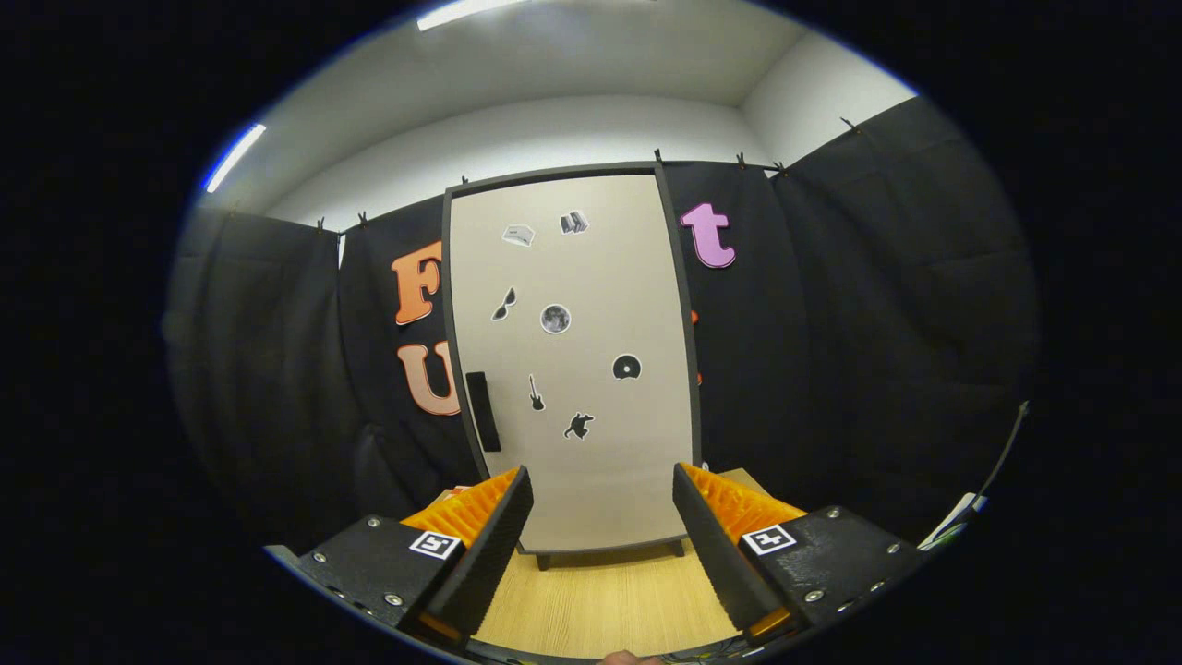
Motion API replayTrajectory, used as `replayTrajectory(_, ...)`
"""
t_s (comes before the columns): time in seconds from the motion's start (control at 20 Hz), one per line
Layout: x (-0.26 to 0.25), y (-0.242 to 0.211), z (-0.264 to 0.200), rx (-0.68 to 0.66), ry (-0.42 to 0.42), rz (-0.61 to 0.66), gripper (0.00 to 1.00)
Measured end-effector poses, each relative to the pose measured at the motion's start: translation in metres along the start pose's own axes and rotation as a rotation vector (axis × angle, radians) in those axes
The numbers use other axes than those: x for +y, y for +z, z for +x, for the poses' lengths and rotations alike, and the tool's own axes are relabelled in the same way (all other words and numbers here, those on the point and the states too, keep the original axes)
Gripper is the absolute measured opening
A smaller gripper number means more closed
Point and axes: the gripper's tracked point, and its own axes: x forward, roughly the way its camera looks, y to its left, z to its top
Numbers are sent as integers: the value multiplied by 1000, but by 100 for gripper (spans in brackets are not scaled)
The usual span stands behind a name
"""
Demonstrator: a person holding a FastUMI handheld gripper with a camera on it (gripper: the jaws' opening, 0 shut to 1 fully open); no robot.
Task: Open the shoe cabinet door, grab the shoes and put them into the shoe cabinet, then close the shoe cabinet door.
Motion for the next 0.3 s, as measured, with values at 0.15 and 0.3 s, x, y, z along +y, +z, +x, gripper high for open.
replayTrajectory(0.15, -11, 5, -22, -9, 1, -21, 95)
replayTrajectory(0.3, -16, 12, -37, -26, 12, -44, 95)
